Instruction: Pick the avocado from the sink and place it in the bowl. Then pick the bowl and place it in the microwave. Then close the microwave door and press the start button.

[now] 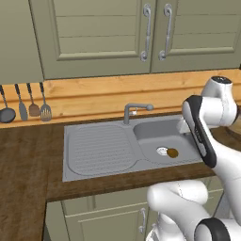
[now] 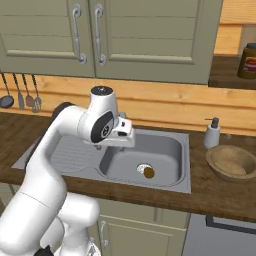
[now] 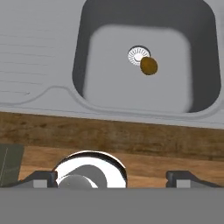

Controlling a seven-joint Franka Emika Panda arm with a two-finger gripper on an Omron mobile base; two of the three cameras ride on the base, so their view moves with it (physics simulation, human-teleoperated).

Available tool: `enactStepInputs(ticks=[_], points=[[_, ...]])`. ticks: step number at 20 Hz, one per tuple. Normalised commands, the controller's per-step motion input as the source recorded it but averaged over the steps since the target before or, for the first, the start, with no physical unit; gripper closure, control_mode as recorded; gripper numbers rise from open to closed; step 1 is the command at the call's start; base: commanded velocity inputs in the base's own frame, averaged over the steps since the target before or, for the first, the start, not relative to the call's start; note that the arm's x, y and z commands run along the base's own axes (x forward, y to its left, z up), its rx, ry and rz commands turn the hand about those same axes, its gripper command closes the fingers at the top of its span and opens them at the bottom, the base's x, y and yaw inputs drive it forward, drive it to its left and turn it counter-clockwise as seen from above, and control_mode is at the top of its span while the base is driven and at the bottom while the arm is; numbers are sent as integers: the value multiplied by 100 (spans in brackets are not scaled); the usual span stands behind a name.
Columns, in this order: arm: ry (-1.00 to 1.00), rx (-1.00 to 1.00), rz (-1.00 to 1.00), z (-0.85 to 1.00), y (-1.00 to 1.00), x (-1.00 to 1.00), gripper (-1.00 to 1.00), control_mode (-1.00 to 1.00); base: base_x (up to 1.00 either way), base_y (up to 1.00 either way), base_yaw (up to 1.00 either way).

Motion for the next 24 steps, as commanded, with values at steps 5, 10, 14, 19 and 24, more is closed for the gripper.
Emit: enactStepInputs(ticks=[5,10,14,19,24], points=[[0,0,0,-47,-41,33,-100,-100,0,0,0],[0,0,0,-57,-23,41,-100,-100,0,0,0],[-5,5,0,-44,-29,25,-100,-100,0,0,0],[-1,2,0,-37,-19,48,-100,-100,0,0,0],[3,1,3,-28,-9,59,-100,-100,0,0,0]])
